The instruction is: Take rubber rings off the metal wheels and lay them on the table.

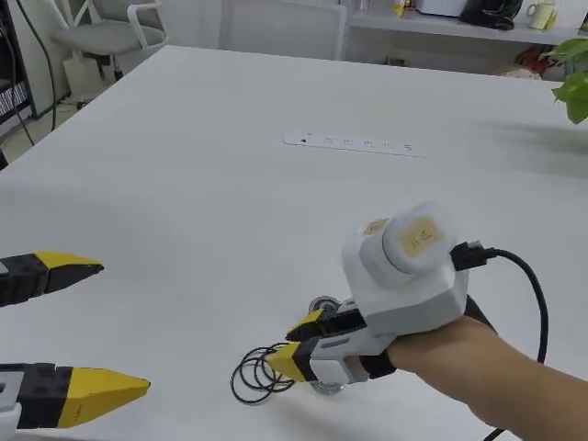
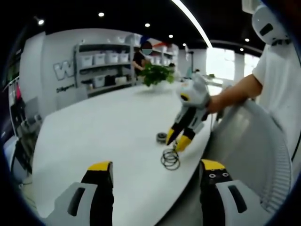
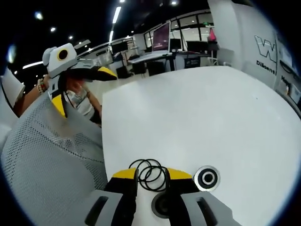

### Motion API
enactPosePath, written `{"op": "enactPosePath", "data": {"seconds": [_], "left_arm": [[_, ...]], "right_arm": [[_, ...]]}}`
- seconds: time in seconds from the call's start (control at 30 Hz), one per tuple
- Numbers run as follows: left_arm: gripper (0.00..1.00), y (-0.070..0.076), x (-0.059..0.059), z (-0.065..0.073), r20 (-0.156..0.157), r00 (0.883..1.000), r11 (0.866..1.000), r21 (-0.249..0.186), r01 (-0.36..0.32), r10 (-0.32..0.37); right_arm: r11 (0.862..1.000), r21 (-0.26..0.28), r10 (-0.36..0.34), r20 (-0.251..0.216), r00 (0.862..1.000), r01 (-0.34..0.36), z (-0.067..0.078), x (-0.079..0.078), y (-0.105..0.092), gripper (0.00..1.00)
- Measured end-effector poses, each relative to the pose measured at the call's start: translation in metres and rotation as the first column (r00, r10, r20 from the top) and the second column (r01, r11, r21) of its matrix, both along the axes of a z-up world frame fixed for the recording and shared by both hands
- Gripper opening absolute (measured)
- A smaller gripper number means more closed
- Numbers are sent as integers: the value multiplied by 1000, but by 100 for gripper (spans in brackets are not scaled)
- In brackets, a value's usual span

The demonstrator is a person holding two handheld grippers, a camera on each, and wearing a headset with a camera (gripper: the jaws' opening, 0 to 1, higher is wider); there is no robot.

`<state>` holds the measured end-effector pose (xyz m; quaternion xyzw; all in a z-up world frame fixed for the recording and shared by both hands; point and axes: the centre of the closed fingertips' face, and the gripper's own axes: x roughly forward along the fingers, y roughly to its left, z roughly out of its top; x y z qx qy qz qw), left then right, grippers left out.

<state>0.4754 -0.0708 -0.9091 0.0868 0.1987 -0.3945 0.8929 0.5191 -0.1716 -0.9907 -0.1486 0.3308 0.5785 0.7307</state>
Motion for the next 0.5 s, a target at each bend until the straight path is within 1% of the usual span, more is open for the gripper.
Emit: {"op": "enactPosePath", "data": {"seconds": [0.07, 0.17, 0.23, 0.3, 0.4, 0.47, 0.5], "left_arm": [[76, 0, 0, -1, 0, 1000, 1000, -1, 0, 0], [76, -2, -1, -2, -3, 1000, 1000, -7, 4, -5], [76, -2, -1, -3, -7, 1000, 1000, -6, 10, -10], [76, -2, -1, -6, -13, 1000, 1000, -2, 13, -13], [76, -2, -1, -6, -15, 1000, 1000, -1, 15, -15], [76, -1, 0, -6, -13, 1000, 1000, -5, 15, -15], [76, -1, 0, -6, -12, 1000, 1000, -9, 16, -16]], "right_arm": [[1000, -6, 22, 24, 999, -22, 6, 0, -2, 24], [998, -33, 59, 48, 997, -57, 11, -2, -9, 28], [996, -62, 75, 68, 995, -71, 14, -1, -17, 32], [991, -90, 106, 105, 989, -97, 18, 0, -26, 34], [990, -97, 111, 109, 988, -101, 24, -3, -36, 38], [991, -95, 106, 116, 988, -95, 27, -5, -44, 45], [991, -101, 101, 111, 989, -90, 28, -8, -51, 48]]}}
